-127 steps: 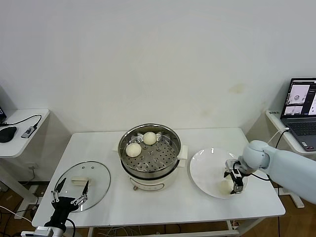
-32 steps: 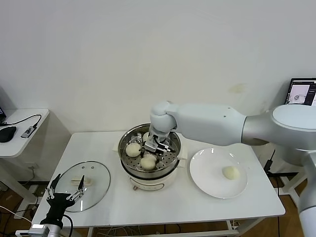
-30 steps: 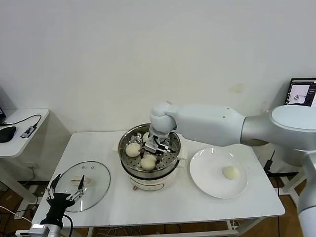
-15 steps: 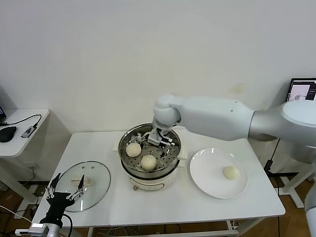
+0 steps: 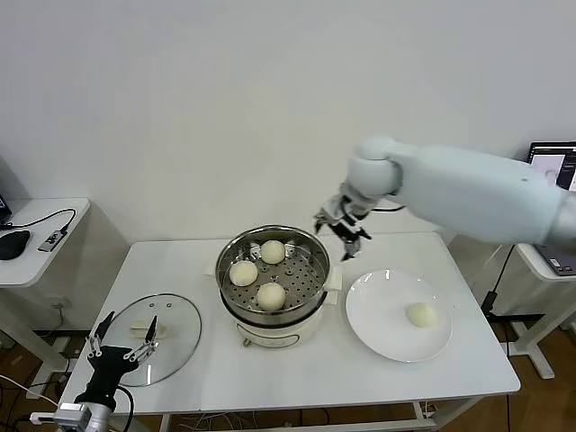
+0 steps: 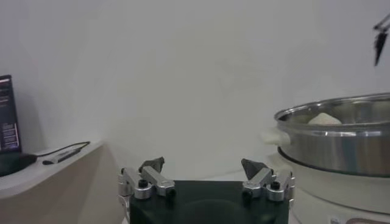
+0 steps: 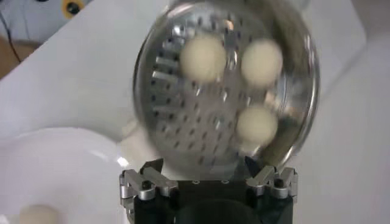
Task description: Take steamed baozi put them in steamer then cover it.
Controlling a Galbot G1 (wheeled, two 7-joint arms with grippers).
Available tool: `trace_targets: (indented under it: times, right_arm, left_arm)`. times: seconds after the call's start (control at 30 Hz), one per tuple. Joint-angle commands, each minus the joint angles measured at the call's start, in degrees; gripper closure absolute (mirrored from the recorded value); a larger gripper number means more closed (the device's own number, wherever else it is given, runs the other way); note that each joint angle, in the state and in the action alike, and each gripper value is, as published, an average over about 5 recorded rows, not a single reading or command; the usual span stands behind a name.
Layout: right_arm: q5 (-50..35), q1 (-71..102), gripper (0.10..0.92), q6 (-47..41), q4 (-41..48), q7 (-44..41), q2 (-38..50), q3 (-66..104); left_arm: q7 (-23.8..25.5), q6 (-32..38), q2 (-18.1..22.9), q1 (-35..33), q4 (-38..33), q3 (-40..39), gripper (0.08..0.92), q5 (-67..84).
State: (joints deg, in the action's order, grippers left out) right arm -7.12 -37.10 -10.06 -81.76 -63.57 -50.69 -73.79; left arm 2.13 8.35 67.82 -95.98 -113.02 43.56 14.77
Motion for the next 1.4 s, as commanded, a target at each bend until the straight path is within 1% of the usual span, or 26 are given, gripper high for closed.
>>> trace_targets:
  times: [0.03,0.17,0.3,0.7,1.4]
  right_arm:
    - [4.56,7.34,0.203,-7.63,-2.42,-0.79,18.84,3.48]
    - [7.76,14.62,0.203,-6.29,-1.09,-0.29,21.78,7.98]
    - [10.69,22.09,0.203,-5.38,0.74,0.04,22.58,14.43]
    - [15.62,38.91,0.203,-5.53,4.94,0.86,19.51,25.67]
    - [21.23,43.87,0.203,-3.77,12.65,3.32,11.47,32.46]
  left_arm:
    - [0.03,0.03,-0.29,0.10,0.22,-0.39,0.177,-0.02]
    - [0.03,-0.09,-0.52,0.57,0.63,-0.97,0.177,-0.19]
    - [0.05,-0.36,-0.44,0.99,0.76,-1.41,0.177,-0.36]
    - [0.17,-0.52,-0.07,0.47,0.81,-1.25,0.177,-0.76]
    - [0.23,-0.42,0.29,-0.09,0.77,-0.36,0.177,-1.00]
